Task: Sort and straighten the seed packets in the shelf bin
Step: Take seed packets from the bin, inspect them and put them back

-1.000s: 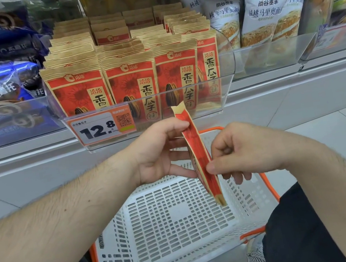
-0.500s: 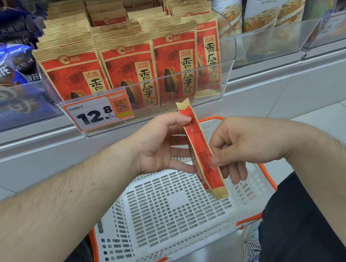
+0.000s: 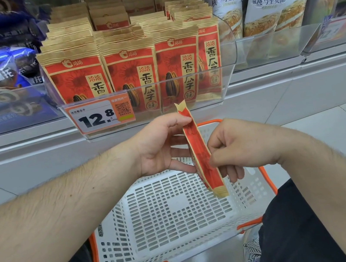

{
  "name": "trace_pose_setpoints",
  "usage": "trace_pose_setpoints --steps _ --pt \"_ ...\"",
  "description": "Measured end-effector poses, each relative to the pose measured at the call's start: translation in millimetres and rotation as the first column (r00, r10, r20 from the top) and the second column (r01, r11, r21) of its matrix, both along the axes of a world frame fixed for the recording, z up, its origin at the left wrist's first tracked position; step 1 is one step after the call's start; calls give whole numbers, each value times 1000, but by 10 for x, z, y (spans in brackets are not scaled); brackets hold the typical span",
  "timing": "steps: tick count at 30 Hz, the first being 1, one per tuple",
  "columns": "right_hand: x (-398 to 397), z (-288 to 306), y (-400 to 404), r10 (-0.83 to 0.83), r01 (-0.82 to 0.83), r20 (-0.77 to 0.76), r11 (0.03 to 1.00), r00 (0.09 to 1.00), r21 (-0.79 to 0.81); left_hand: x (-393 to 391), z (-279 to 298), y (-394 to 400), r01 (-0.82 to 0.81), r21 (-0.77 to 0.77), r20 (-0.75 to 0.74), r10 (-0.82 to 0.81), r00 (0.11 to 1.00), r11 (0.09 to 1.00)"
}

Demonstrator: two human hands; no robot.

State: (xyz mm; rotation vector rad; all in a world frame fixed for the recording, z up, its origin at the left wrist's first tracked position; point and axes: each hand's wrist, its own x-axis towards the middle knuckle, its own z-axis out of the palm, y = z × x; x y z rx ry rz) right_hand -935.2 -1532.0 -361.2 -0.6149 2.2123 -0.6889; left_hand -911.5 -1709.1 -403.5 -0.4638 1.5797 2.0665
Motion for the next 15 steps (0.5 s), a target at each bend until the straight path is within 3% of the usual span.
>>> trace_pose_setpoints --steps 4,7,11,15 --pt "70 -101 -133 7 8 -204 998 979 69 -15 -17 25 -40 -72 -54 36 998 997" --pt "81 -143 -186 -24 24 -233 1000 972 -4 -42 -26 4 -79 -92 -45 75 996 993" --pt "-42 -160 -119 -230 207 -184 969 956 -137 -51 -16 -21 -99 23 -37 100 994 995" --pt "-156 -215 -79 -513 450 -157 837 844 -312 -32 32 -30 -73 105 -74 81 994 992"
